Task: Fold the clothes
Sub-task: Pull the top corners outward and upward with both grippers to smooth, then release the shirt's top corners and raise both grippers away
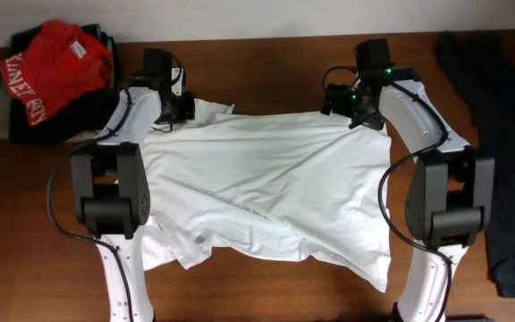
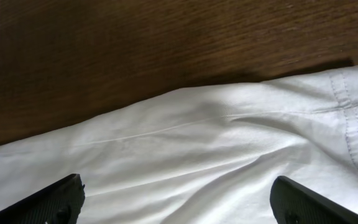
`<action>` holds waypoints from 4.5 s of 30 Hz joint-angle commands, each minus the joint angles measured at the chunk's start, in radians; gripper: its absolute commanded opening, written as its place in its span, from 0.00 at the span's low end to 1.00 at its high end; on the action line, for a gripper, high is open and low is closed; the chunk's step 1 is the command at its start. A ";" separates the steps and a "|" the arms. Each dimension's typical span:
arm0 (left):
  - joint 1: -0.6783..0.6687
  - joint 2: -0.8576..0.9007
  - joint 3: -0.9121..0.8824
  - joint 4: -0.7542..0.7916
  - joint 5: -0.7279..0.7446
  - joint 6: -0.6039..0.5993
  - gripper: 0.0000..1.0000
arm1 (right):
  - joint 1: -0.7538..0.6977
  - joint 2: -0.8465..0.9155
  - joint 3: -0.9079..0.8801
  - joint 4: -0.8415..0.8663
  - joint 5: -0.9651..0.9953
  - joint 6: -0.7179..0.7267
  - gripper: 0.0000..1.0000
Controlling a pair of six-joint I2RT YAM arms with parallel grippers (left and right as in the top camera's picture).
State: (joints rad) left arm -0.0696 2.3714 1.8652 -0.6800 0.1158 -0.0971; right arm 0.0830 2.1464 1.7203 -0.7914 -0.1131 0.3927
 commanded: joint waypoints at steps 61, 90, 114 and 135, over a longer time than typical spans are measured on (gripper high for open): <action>0.091 0.266 1.017 -0.768 0.019 -0.069 0.99 | 0.000 0.004 -0.208 -0.089 0.122 0.004 0.04; 0.024 0.265 1.022 -0.885 0.019 0.039 0.99 | -0.320 0.004 0.056 -0.140 0.174 -0.132 0.44; -0.045 -0.110 1.064 -1.008 0.045 0.023 0.99 | -0.120 -0.110 0.609 -0.843 -0.177 0.009 0.99; -0.101 -0.540 0.286 -1.000 -0.097 -0.091 0.99 | 0.052 -0.217 0.609 -0.907 0.087 0.110 0.99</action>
State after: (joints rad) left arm -0.1719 1.8801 2.2570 -1.6867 0.0330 -0.1642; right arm 0.1394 1.9564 2.3116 -1.6928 -0.0666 0.4965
